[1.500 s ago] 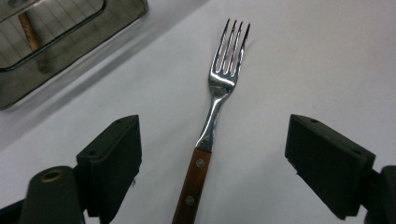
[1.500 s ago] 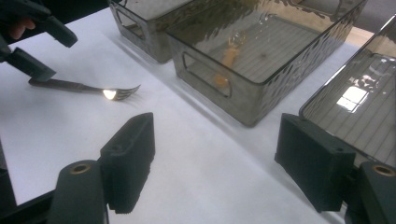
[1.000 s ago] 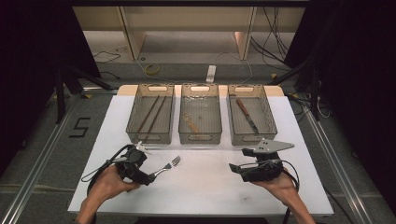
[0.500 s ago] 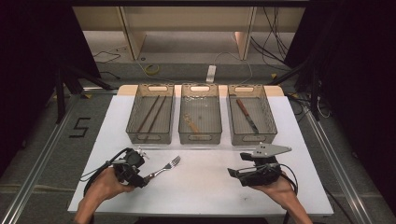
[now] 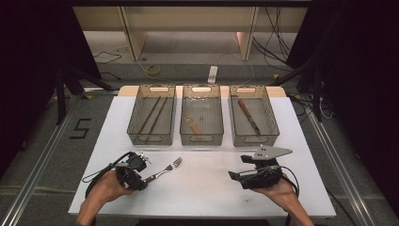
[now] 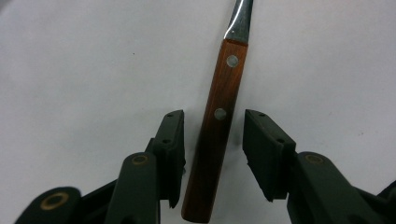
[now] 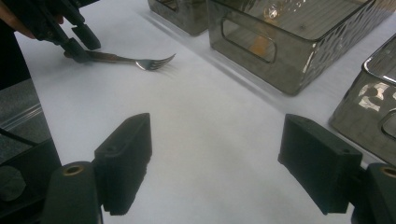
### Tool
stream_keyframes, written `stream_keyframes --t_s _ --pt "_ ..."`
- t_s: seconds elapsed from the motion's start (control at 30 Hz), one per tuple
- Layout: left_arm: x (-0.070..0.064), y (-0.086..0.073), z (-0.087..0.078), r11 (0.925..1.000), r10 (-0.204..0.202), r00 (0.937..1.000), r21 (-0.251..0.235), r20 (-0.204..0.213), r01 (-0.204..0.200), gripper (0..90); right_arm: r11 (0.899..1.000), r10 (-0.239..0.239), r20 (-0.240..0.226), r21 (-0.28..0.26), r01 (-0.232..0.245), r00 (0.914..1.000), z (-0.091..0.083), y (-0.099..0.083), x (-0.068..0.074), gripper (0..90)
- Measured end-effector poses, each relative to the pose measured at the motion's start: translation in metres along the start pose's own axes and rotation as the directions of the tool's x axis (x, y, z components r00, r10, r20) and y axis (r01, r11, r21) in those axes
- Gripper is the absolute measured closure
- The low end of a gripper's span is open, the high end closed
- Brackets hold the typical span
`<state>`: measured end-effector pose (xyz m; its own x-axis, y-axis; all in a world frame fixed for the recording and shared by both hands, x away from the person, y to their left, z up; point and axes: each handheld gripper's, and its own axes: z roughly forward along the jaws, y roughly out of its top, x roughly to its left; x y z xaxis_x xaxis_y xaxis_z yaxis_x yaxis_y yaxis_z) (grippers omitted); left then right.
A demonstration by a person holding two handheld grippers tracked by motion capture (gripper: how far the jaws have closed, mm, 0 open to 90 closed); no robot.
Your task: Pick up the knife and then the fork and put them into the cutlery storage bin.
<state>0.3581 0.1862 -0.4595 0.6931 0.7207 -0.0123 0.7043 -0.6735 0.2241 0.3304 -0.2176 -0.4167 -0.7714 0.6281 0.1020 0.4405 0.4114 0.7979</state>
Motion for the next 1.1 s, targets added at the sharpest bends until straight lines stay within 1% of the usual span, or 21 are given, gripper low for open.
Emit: stream_keyframes --t_s 0.3,0.33,0.43,0.6,0.7,0.77,0.87,0.93,1.0,1.1 --pt "-0.0008 0.0002 0.0018 0.9995 0.009 0.9999 0.028 0.008 -0.010 64.7 1.000 -0.003 -0.005 0.001 0.003 1.0000 -0.0001 -0.0009 0.0015 25.8" --pt "-0.0006 0.0001 0.0019 0.9995 0.004 1.0000 0.031 0.007 -0.004 64.9 1.000 -0.003 -0.005 0.000 0.003 1.0000 -0.0002 -0.0010 0.0015 25.8" --pt "0.0002 -0.0001 0.0024 0.9993 0.004 1.0000 0.037 0.007 -0.004 65.5 1.000 -0.002 -0.006 0.000 0.002 1.0000 -0.0004 -0.0014 0.0017 25.8" --pt "-0.0010 0.0021 0.0030 0.9987 0.020 0.9998 0.047 0.001 -0.020 66.6 1.000 -0.003 -0.007 0.002 0.003 1.0000 -0.0001 -0.0015 0.0020 25.8" --pt "-0.0022 0.0036 0.0033 0.9983 0.023 0.9997 0.053 0.001 -0.023 68.3 1.000 -0.003 -0.007 0.003 0.003 1.0000 -0.0001 -0.0016 0.0019 25.8" --pt "-0.0038 0.0036 0.0033 0.9980 0.035 0.9994 0.053 0.001 -0.035 71.3 1.000 -0.003 -0.008 0.001 0.003 1.0000 -0.0003 -0.0015 0.0018 25.8" --pt "-0.0057 0.0034 0.0032 0.9970 0.057 0.9984 0.052 -0.004 -0.056 73.2 1.000 -0.004 -0.007 -0.002 0.004 1.0000 -0.0008 -0.0015 0.0017 26.0" --pt "-0.0069 0.0032 0.0037 0.9972 0.061 0.9981 0.043 -0.007 -0.061 74.6 1.000 -0.003 -0.007 -0.001 0.003 1.0000 -0.0009 -0.0016 0.0014 26.0" --pt "-0.0068 0.0030 0.0029 0.9953 0.083 0.9965 0.050 -0.009 -0.083 75.2 1.000 -0.002 -0.007 0.000 0.002 1.0000 -0.0012 -0.0017 0.0015 26.0" --pt "-0.0068 0.0023 0.0029 0.9957 0.083 0.9965 0.044 -0.008 -0.082 75.5 1.000 -0.001 -0.007 0.000 0.001 1.0000 -0.0014 -0.0016 0.0019 26.0"
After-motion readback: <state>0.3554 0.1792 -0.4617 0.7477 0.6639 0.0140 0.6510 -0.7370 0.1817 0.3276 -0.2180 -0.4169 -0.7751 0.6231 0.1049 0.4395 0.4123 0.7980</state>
